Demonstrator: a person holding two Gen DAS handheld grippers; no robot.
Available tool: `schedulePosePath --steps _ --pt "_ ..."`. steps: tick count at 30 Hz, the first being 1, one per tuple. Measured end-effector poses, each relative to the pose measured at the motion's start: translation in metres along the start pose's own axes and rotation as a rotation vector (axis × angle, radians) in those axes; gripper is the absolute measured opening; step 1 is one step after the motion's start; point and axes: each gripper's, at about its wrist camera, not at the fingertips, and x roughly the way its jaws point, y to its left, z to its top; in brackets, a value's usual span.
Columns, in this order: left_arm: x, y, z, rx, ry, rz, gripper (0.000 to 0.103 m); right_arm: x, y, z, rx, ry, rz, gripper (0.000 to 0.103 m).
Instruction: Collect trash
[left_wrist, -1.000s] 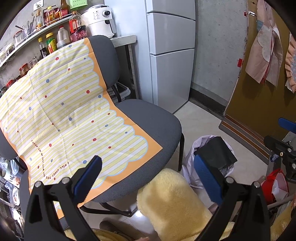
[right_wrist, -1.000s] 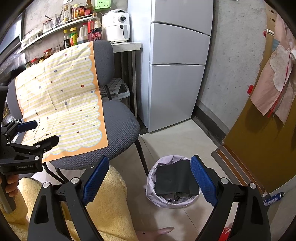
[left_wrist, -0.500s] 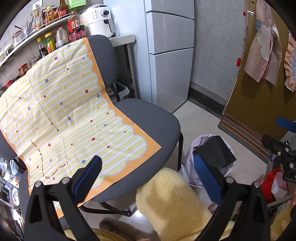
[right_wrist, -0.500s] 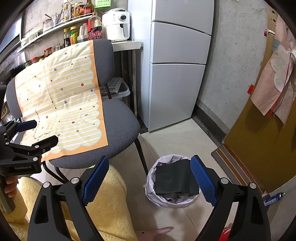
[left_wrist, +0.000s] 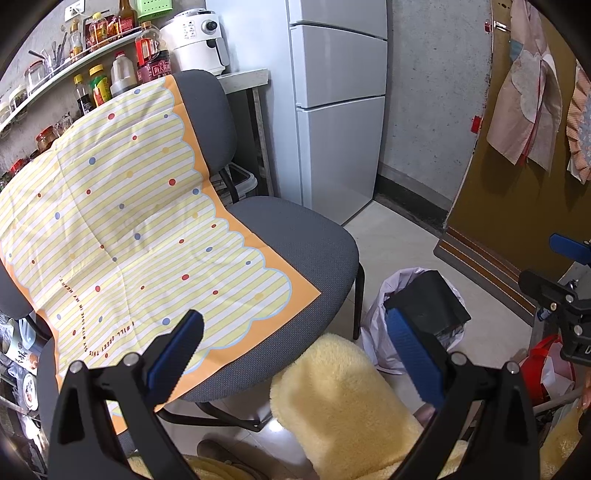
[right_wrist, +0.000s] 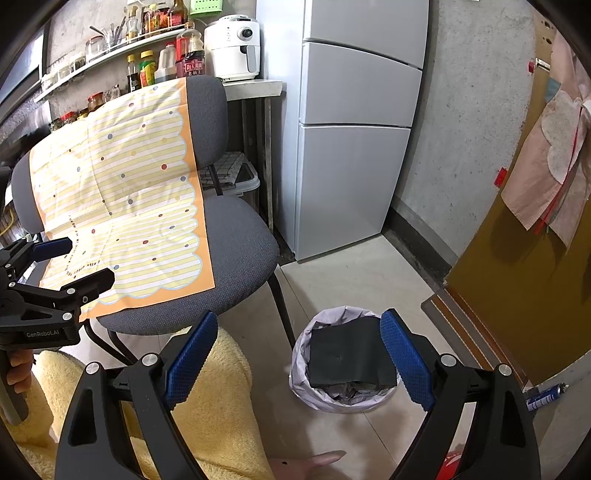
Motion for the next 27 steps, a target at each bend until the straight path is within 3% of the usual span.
schedulePosePath --steps 13,19,24,27 --pt "-0.001 0.0 0.001 0.006 -0.003 -0.001 0.097 0.002 -0.002 0.001 -0.002 0.005 0.003 0.089" --pt "0.001 0.007 -0.003 0.0 -0.003 -0.042 0.097 0.009 0.001 0.003 -0.009 0.012 0.021 0.089" --pt "0.034 0.045 -0.015 -0.099 0.078 -0.019 0.097 0.054 0.027 0.017 -0.056 0.067 0.117 0.09" --pt "0.065 0.086 -0.034 -0.174 0.148 0.056 0.097 0.095 0.058 0.028 -0.112 0.113 0.245 0.09"
